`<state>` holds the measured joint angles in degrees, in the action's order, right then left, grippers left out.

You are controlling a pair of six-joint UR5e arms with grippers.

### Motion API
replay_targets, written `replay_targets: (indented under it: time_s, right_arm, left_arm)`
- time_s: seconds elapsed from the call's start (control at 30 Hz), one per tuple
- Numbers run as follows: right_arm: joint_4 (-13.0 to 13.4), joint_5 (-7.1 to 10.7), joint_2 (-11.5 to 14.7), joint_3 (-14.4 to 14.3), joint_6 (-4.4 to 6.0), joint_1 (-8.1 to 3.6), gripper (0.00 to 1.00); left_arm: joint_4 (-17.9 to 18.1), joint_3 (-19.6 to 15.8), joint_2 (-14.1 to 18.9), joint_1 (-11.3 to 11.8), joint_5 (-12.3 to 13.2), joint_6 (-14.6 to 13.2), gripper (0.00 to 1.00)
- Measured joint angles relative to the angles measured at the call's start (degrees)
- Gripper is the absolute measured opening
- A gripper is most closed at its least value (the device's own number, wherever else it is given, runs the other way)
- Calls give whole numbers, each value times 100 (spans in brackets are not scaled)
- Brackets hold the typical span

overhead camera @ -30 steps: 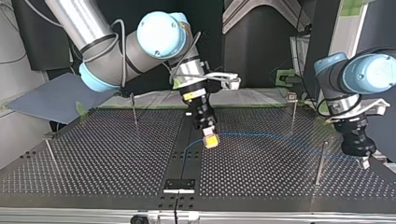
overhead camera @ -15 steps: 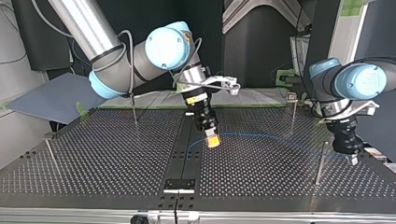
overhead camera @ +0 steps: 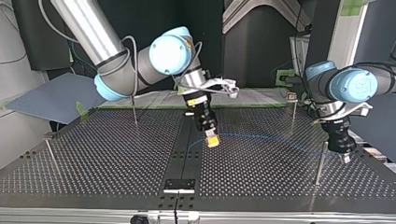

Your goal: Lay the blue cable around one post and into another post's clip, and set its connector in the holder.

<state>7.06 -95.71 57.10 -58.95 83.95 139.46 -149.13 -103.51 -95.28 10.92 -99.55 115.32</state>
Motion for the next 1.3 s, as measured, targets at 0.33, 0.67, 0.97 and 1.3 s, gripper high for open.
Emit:
replay_targets:
  time_s: [0.33, 0.67, 0.97, 1.3]
  right_arm:
    - [1, 87, -35, 60, 8, -113, 0]
    - [5, 127, -93, 116, 13, -239, 0]
    - [-36, 164, -182, 118, 35, -373, 0]
    - [-313, 117, -200, 106, 263, -488, 0]
  left_arm:
    - [45, 61, -223, 25, 199, 90, 9]
    - [56, 70, -415, -4, 323, 94, 9]
    - [-81, 158, -602, -76, 421, 35, 9]
    - [-149, 162, -642, -145, 298, 42, 9]
